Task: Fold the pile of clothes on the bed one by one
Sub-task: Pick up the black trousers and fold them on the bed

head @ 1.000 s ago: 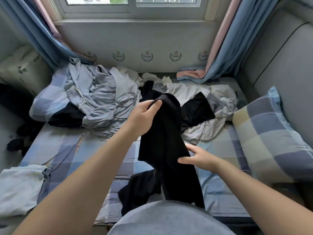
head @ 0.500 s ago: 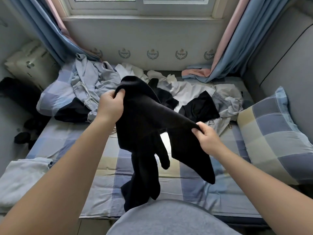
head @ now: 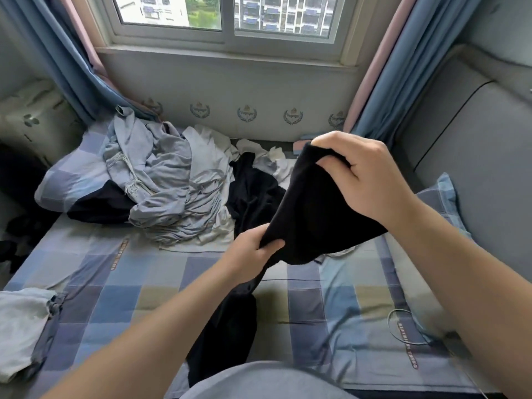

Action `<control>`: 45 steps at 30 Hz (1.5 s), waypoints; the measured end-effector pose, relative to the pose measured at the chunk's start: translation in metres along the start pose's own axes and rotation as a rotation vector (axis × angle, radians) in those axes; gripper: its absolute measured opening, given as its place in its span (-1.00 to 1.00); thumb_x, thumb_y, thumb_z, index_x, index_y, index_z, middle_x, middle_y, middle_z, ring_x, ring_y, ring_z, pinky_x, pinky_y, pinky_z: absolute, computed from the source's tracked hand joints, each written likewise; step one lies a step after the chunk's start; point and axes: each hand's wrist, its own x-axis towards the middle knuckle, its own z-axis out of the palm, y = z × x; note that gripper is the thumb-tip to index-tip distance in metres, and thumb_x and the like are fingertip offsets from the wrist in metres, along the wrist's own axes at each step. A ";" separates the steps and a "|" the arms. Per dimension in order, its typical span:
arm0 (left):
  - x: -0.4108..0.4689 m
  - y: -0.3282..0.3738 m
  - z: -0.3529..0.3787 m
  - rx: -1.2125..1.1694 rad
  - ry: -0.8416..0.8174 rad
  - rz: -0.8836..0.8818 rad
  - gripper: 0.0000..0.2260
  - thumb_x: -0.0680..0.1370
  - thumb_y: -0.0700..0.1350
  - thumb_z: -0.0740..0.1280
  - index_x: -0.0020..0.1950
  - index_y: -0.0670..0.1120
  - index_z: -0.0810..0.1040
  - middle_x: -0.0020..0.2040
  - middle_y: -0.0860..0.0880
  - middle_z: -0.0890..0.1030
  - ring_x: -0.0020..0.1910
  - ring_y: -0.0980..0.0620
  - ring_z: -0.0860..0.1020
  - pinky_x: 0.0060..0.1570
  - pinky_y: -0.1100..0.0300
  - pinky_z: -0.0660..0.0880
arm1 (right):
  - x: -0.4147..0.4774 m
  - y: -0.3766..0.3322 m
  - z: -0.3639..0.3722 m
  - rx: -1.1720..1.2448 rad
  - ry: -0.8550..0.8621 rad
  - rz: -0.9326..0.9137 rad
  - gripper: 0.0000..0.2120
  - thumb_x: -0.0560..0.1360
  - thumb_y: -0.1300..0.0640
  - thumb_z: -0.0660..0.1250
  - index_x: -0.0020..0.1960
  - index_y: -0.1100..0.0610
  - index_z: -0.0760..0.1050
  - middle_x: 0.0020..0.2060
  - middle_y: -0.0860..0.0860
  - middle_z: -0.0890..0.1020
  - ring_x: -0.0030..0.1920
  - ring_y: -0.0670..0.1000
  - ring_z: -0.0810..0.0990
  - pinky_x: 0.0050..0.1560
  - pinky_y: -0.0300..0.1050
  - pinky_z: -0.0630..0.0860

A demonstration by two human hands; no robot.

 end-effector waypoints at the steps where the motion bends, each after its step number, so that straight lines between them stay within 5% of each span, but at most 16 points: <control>1: 0.000 0.001 0.000 -0.013 0.023 0.005 -0.89 0.65 -0.04 0.31 -0.06 0.03 0.57 -0.17 0.10 0.63 -0.14 0.12 0.59 -0.10 0.11 0.48 | 0.002 0.003 -0.003 -0.009 0.004 0.031 -0.83 0.59 0.22 0.28 0.11 0.21 0.60 -0.02 -0.13 0.63 -0.01 -0.10 0.61 0.11 -0.26 0.49; 5: 0.007 0.008 -0.018 -0.088 0.104 -0.040 -0.74 0.65 -0.03 0.31 -0.25 0.03 0.50 -0.38 0.07 0.46 -0.35 0.10 0.44 -0.27 0.09 0.33 | -0.002 0.037 -0.012 -0.036 0.102 0.305 -0.88 0.60 0.12 0.32 0.09 0.07 0.60 -0.08 -0.10 0.67 -0.04 -0.03 0.64 0.08 -0.02 0.56; 10: 0.011 0.043 -0.038 -0.495 0.190 -0.330 -0.79 0.67 -0.04 0.28 0.00 -0.12 0.65 -0.10 -0.17 0.70 -0.16 -0.14 0.67 -0.12 -0.03 0.57 | -0.026 0.066 0.001 -0.334 0.043 0.675 -0.76 0.55 0.20 0.34 0.20 0.04 0.54 0.15 0.05 0.55 0.17 0.17 0.50 0.21 0.11 0.39; 13: 0.009 0.061 -0.045 -0.788 0.244 -0.430 -0.80 0.71 -0.12 0.21 0.04 -0.13 0.61 -0.16 -0.13 0.71 -0.23 -0.05 0.69 -0.28 0.11 0.60 | -0.047 0.030 0.015 -0.015 0.030 0.612 -0.90 0.56 0.12 0.38 0.07 0.07 0.55 -0.03 0.00 0.61 -0.03 -0.01 0.58 0.05 -0.11 0.50; 15: 0.005 0.077 -0.046 -0.843 0.221 -0.411 -0.79 0.71 -0.13 0.20 0.05 -0.16 0.60 -0.14 -0.14 0.71 -0.23 -0.04 0.70 -0.32 0.14 0.60 | -0.065 -0.002 0.034 0.318 -0.178 0.728 -0.86 0.55 -0.04 0.39 -0.01 0.02 0.55 -0.18 -0.05 0.66 -0.17 -0.08 0.64 -0.08 -0.18 0.57; 18: 0.001 0.100 -0.040 -0.848 0.218 -0.358 -0.80 0.70 -0.17 0.20 0.03 -0.18 0.60 -0.16 -0.15 0.68 -0.25 -0.02 0.69 -0.28 0.15 0.64 | -0.098 -0.026 0.080 0.610 -0.506 0.904 -0.60 0.42 -0.20 0.46 0.20 -0.13 0.51 0.00 -0.17 0.67 0.00 -0.16 0.66 0.02 -0.15 0.59; 22: 0.002 0.118 -0.049 -0.948 0.274 -0.315 -0.83 0.69 -0.18 0.23 0.01 -0.14 0.60 -0.17 -0.12 0.68 -0.21 -0.03 0.68 -0.23 0.15 0.61 | -0.118 -0.026 0.117 0.751 -0.521 1.021 -0.79 0.54 0.07 0.45 0.16 -0.01 0.57 -0.03 -0.18 0.69 -0.01 -0.21 0.65 -0.01 -0.29 0.58; 27: 0.005 0.109 -0.087 -1.105 0.499 -0.361 -0.84 0.69 -0.16 0.23 0.06 -0.18 0.58 -0.19 -0.11 0.71 -0.23 -0.02 0.70 -0.26 0.13 0.65 | -0.115 -0.008 0.104 0.671 -0.374 0.907 -0.92 0.56 0.19 0.41 0.02 0.04 0.61 -0.11 -0.03 0.73 -0.01 -0.01 0.70 0.10 0.08 0.62; 31: 0.004 0.101 -0.102 -1.179 0.587 -0.369 -0.78 0.70 -0.16 0.21 0.28 -0.22 0.52 -0.06 -0.14 0.68 -0.12 -0.07 0.68 -0.20 0.08 0.66 | -0.107 -0.007 0.087 0.666 -0.244 0.837 -0.92 0.58 0.01 0.37 0.00 -0.02 0.49 -0.26 0.06 0.66 -0.23 0.05 0.65 -0.12 0.19 0.56; 35: 0.003 0.112 -0.095 -1.158 0.529 -0.333 -0.86 0.69 -0.17 0.23 0.14 -0.18 0.55 -0.15 -0.11 0.69 -0.20 -0.01 0.68 -0.27 0.13 0.66 | -0.096 -0.019 0.085 0.384 -0.329 0.825 -0.54 0.39 -0.32 0.40 0.17 -0.14 0.41 -0.18 -0.08 0.59 -0.20 -0.11 0.60 -0.11 -0.11 0.56; 38: 0.005 0.117 -0.068 -0.935 0.346 -0.348 -0.83 0.70 -0.21 0.20 0.19 -0.20 0.54 -0.06 -0.18 0.66 -0.12 -0.09 0.66 -0.23 0.11 0.63 | -0.081 -0.032 0.098 0.439 -0.229 0.871 -0.71 0.46 -0.11 0.45 0.12 -0.07 0.49 -0.09 -0.17 0.62 -0.07 -0.22 0.58 -0.12 -0.31 0.48; 40: 0.007 0.110 -0.053 -0.850 0.292 -0.357 -0.82 0.70 -0.21 0.19 0.21 -0.19 0.55 0.09 -0.25 0.62 0.03 -0.17 0.63 -0.12 0.04 0.59 | -0.078 -0.032 0.104 0.434 -0.193 0.913 -0.93 0.50 0.08 0.39 -0.03 0.00 0.52 -0.22 -0.13 0.62 -0.21 -0.21 0.56 -0.29 -0.40 0.40; 42: 0.006 0.104 -0.051 -0.858 0.301 -0.392 -0.80 0.69 -0.21 0.21 0.25 -0.19 0.56 0.14 -0.24 0.63 0.11 -0.19 0.63 0.01 -0.01 0.59 | -0.088 -0.022 0.108 0.360 -0.188 0.912 -0.82 0.48 0.23 0.29 -0.26 0.05 0.41 -0.41 -0.08 0.51 -0.41 -0.14 0.44 -0.43 -0.32 0.33; 45: 0.010 0.095 -0.056 -0.865 0.281 -0.410 -0.80 0.68 -0.22 0.22 0.26 -0.19 0.57 0.14 -0.22 0.65 0.11 -0.16 0.65 0.10 -0.02 0.60 | -0.117 0.002 0.105 0.215 -0.264 0.988 -0.77 0.46 0.28 0.21 -0.34 0.12 0.28 -0.47 -0.02 0.42 -0.40 -0.01 0.36 -0.37 -0.07 0.28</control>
